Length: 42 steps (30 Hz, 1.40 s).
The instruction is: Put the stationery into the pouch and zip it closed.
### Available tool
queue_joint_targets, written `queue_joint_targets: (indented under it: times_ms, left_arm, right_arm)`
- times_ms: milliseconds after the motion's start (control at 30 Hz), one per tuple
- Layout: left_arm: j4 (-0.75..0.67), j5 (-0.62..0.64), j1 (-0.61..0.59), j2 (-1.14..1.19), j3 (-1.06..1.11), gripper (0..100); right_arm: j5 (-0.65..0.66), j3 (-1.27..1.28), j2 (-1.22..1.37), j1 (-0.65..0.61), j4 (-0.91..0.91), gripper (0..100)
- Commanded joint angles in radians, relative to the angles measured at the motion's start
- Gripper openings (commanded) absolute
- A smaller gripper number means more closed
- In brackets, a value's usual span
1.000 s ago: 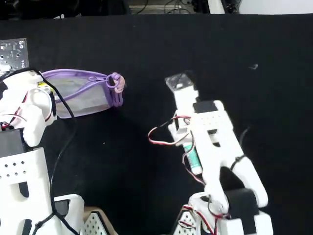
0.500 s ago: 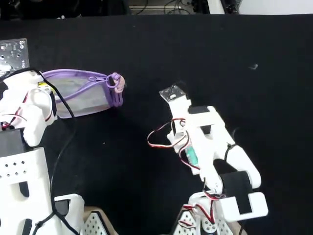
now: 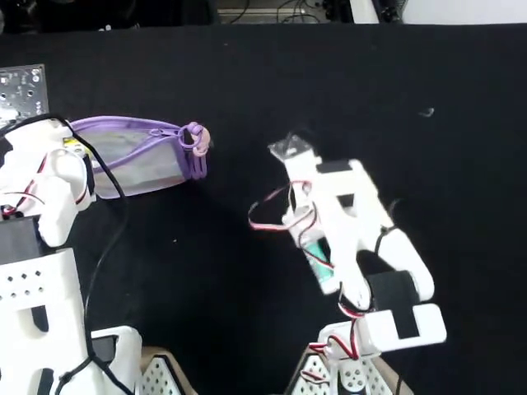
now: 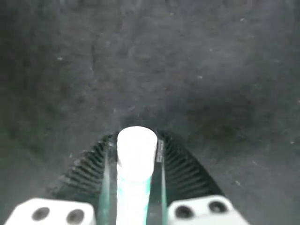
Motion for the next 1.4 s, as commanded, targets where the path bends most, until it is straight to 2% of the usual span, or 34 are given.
queue_joint_targets:
  times_ms: [0,200,500,733,1100,1267,1367]
  left_arm:
    - [0.003,0.006,0.035,0.029,0.071,3]
    - [0.003,0.006,0.035,0.029,0.071,3]
    - [0.003,0.006,0.035,0.029,0.071,3]
    - [0.003,0.006,0.035,0.029,0.073,3]
    - [0.003,0.006,0.035,0.029,0.073,3]
    - [0.003,0.006,0.031,0.029,0.073,3]
    - [0.003,0.006,0.035,0.029,0.073,3]
  right_arm:
    - [-0.002,-0.3,-0.008,-0.002,0.232,1.1]
    - [-0.002,-0.748,-0.099,-0.066,0.486,1.1]
    - [-0.034,-1.155,-0.162,-0.245,0.491,1.1]
    - [-0.14,-1.319,-0.162,-0.353,0.354,1.1]
    - [-0.149,-1.36,-0.168,-0.468,0.021,1.1]
    - [-0.345,-1.359,-0.16,-0.479,-0.092,1.1]
    - [-0.414,-1.337,-0.16,-0.476,-0.141,1.1]
